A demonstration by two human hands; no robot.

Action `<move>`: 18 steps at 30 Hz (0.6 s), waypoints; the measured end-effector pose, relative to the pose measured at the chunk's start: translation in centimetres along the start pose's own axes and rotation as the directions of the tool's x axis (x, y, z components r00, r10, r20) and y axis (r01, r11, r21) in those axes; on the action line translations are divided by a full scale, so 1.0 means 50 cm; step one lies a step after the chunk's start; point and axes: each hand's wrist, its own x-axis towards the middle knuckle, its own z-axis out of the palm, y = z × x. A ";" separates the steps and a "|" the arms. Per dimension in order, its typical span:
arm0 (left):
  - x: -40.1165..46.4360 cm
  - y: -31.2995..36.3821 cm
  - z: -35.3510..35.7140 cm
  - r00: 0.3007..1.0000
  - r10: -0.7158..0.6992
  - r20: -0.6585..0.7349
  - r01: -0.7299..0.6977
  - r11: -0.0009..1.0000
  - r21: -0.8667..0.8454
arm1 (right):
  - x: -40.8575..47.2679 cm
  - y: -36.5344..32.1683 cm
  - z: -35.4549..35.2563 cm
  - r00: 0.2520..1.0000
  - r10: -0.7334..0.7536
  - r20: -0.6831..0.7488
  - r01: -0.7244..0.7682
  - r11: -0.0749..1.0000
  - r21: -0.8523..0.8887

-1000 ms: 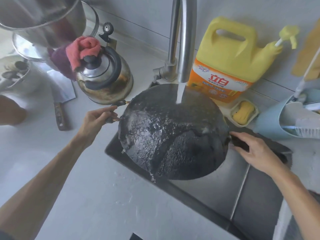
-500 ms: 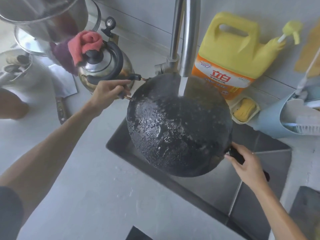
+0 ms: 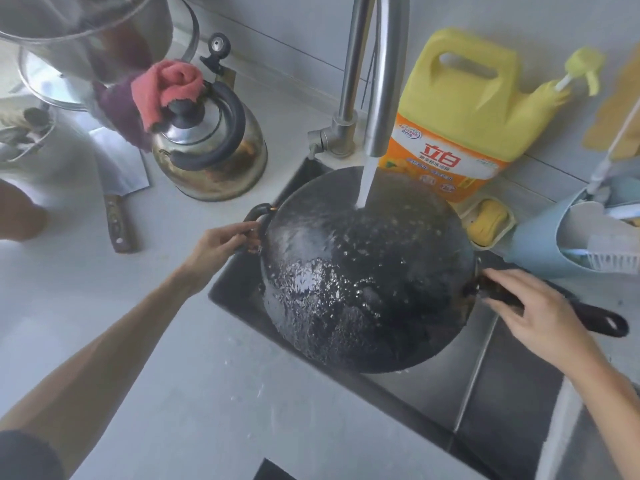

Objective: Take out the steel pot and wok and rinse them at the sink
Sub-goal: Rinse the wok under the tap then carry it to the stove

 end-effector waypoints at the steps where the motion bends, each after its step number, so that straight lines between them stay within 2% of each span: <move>1: -0.008 -0.008 0.000 1.000 -0.002 -0.008 0.002 1.000 -0.008 | 0.011 0.000 -0.008 1.000 -0.018 -0.004 0.018 0.999 -0.043; 3: -0.024 -0.019 0.000 1.000 -0.005 -0.022 0.004 1.000 -0.028 | 0.035 0.000 -0.017 0.999 -0.040 0.000 0.040 0.994 -0.098; 6: -0.038 -0.023 -0.010 0.998 0.007 -0.069 -0.012 0.997 -0.075 | 0.065 0.000 -0.014 0.998 -0.048 0.037 0.051 0.994 -0.093; 13: -0.054 0.034 -0.052 0.981 0.122 -0.148 -0.131 0.990 -0.053 | 0.059 -0.002 0.054 0.998 -0.040 0.050 0.031 0.986 0.163; 18: -0.047 0.100 -0.064 0.976 0.170 -0.134 -0.156 0.982 0.106 | 0.020 -0.024 0.088 0.999 0.030 0.034 -0.038 0.958 0.284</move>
